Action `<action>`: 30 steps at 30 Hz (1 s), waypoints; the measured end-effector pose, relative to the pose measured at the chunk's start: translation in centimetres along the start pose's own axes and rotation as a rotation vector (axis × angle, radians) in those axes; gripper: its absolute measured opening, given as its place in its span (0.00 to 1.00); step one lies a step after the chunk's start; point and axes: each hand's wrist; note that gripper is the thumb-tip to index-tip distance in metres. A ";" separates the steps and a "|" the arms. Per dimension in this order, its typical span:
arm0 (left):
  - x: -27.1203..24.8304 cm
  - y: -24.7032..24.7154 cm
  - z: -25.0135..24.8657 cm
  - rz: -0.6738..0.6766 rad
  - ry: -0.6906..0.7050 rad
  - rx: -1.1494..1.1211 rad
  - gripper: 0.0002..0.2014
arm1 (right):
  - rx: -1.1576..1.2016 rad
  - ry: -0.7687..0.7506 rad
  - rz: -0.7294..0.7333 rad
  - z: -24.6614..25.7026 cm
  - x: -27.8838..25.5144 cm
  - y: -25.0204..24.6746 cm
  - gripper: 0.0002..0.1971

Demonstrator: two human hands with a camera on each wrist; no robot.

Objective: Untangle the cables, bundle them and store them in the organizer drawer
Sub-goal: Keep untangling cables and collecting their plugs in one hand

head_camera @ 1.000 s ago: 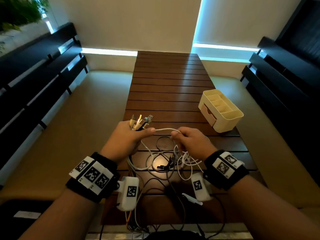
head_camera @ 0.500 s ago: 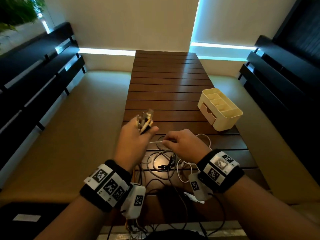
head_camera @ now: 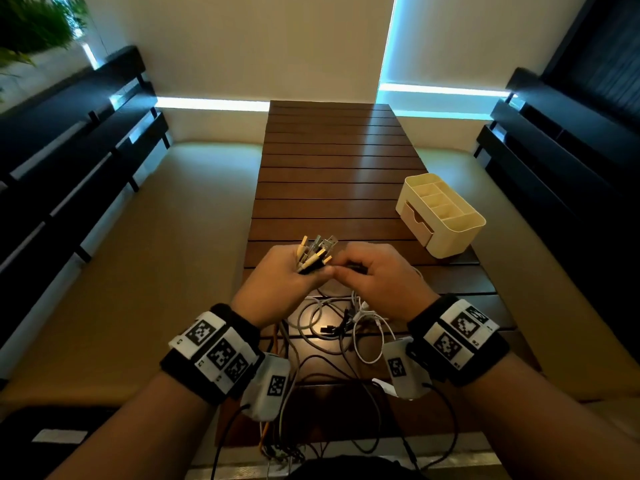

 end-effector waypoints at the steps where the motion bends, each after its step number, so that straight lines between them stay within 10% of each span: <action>1: 0.0 -0.2 -0.1 0.009 0.021 0.041 0.10 | 0.033 0.010 -0.019 0.1 -0.1 -0.1 0.01; 5: -0.6 -0.6 -0.9 -0.009 0.081 0.125 0.12 | 0.119 0.085 -0.016 0.2 -0.7 -0.2 0.01; 11: -1.1 -3.8 0.6 -0.441 -0.110 -0.291 0.10 | 0.305 0.440 0.012 -3.5 -2.3 -0.4 0.09; 15: -1.5 -3.2 0.9 -0.333 -0.196 -0.034 0.07 | 0.272 0.449 -0.047 -4.1 -2.5 -0.1 0.09; 21: -1.2 -2.7 -0.3 -0.627 -0.035 -0.060 0.05 | -0.061 0.411 0.096 -2.7 -1.0 -1.1 0.10; 30: -0.3 0.7 -1.6 -0.074 0.060 0.097 0.10 | -0.078 -0.047 0.053 0.0 -0.2 -1.5 0.10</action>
Point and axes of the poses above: each hand's wrist, its own x-axis towards the middle knuckle, its own y-axis out of the palm, z = x × y, and after that the axes turned 4 degrees about -x, right-handed
